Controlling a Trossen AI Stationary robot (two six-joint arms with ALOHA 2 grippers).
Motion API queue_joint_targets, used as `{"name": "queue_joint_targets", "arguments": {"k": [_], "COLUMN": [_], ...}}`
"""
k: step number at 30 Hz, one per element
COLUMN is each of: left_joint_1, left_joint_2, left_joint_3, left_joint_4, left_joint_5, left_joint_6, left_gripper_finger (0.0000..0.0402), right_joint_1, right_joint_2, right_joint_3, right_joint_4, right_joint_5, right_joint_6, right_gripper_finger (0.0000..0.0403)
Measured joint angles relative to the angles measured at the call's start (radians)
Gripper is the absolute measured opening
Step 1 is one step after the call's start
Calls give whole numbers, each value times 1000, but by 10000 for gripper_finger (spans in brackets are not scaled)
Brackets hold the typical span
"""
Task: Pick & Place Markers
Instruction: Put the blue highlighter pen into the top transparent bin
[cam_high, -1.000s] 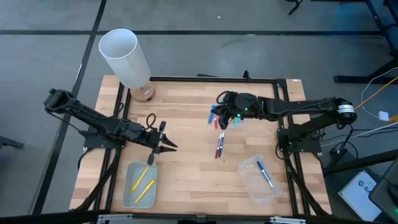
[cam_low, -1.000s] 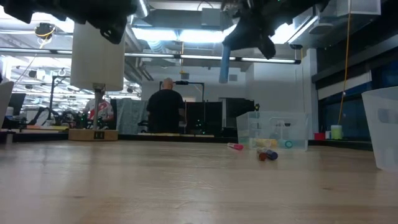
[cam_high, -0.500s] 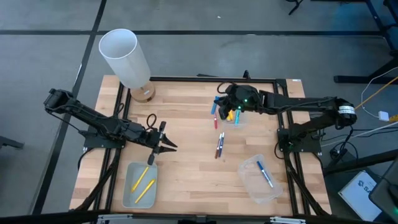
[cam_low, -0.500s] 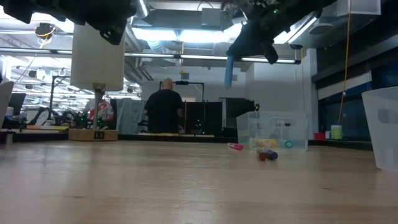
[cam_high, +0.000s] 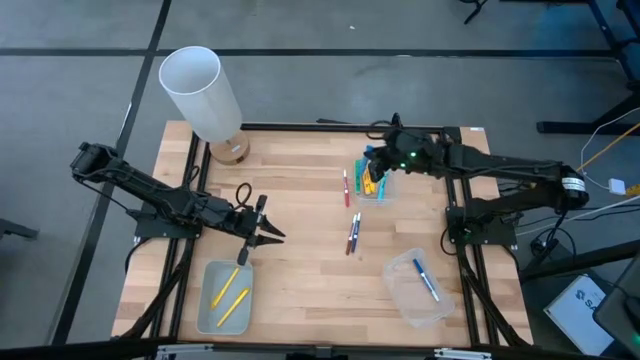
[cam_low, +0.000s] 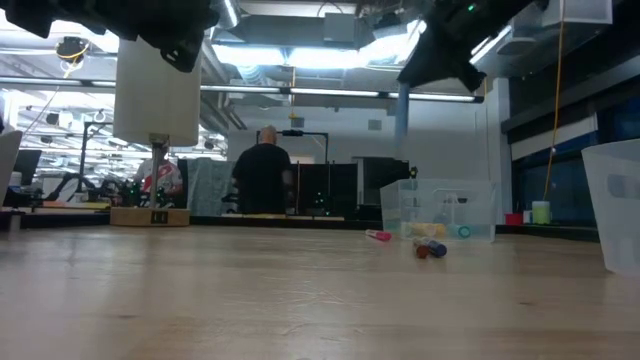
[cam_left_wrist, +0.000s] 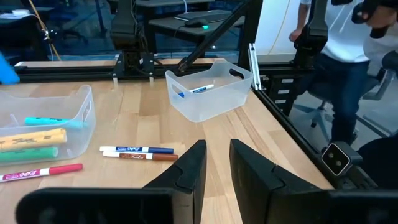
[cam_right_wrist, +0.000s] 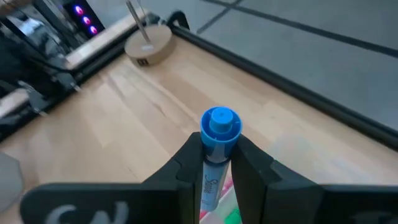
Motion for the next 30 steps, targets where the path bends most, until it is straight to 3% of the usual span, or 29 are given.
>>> {"name": "queue_joint_targets", "arguments": {"k": [14,24,30], "left_joint_1": [0,0,0], "left_joint_2": [0,0,0], "left_joint_3": [0,0,0], "left_joint_4": [0,0,0], "left_joint_5": [0,0,-1], "left_joint_6": [0,0,0], "left_gripper_finger": [67,64,68], "right_joint_1": [0,-47,-69], "right_joint_2": [-202,-189,-152], "right_joint_3": [0,0,0], "right_joint_4": [-50,-245,-266], "right_joint_5": [88,88,67], "right_joint_6": [33,131,137], "right_gripper_finger": [62,62,62]}}
